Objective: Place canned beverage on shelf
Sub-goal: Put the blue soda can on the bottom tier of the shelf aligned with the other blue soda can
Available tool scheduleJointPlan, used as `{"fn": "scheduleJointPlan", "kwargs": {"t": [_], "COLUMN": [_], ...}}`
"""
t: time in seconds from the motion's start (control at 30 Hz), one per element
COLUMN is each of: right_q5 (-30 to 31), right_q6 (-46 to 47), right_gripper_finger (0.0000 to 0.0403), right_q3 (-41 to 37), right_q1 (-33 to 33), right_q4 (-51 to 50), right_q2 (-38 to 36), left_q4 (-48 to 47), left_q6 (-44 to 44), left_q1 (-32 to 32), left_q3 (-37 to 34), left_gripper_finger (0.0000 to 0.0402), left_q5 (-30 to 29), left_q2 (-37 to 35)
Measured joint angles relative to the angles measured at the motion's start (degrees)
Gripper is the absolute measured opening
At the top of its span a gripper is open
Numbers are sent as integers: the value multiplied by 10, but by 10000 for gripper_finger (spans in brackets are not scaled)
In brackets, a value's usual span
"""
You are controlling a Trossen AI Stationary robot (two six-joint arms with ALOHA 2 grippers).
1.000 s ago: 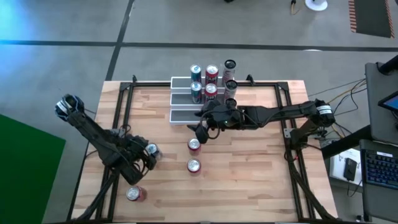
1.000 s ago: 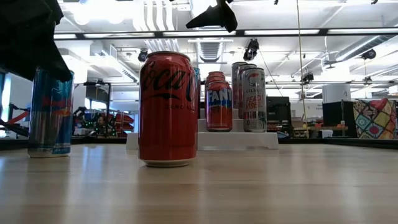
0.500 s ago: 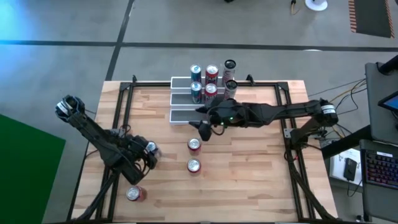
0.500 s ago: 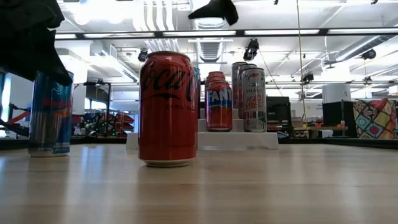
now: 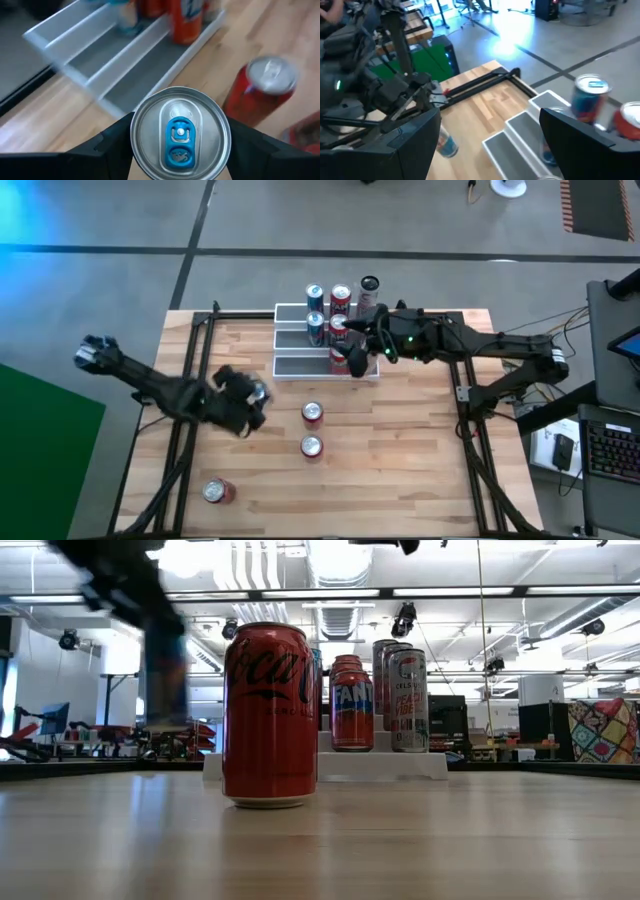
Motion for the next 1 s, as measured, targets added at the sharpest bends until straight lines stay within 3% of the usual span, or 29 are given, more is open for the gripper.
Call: {"fn": "scheduleJointPlan", "kwargs": {"t": [0.1,0.3,0.43,0.7,0.87,1.0], "right_q5": [0,-1,-1,5,14,23], "right_q6": [-6,-7,4,39,39,39], "right_gripper_finger": [327,326,326,326,327,327], "right_q3": [0,0,0,0,0,0], "right_q1": [-8,-10,-10,-4,-5,-5], "right_q4": [-7,-38,-85,-175,-179,-188], "right_q2": [-7,-13,-17,-48,-67,-75], "left_q4": [108,249,340,393,462,463], "left_q6": [152,361,464,507,518,517], "left_q1": [92,263,327,396,405,411], "left_q3": [-7,-7,-8,-8,-8,3], "left_gripper_finger": [233,233,233,233,233,233], "left_q5": [88,257,381,447,456,457], "left_q2": [-25,-20,14,88,133,159]}}
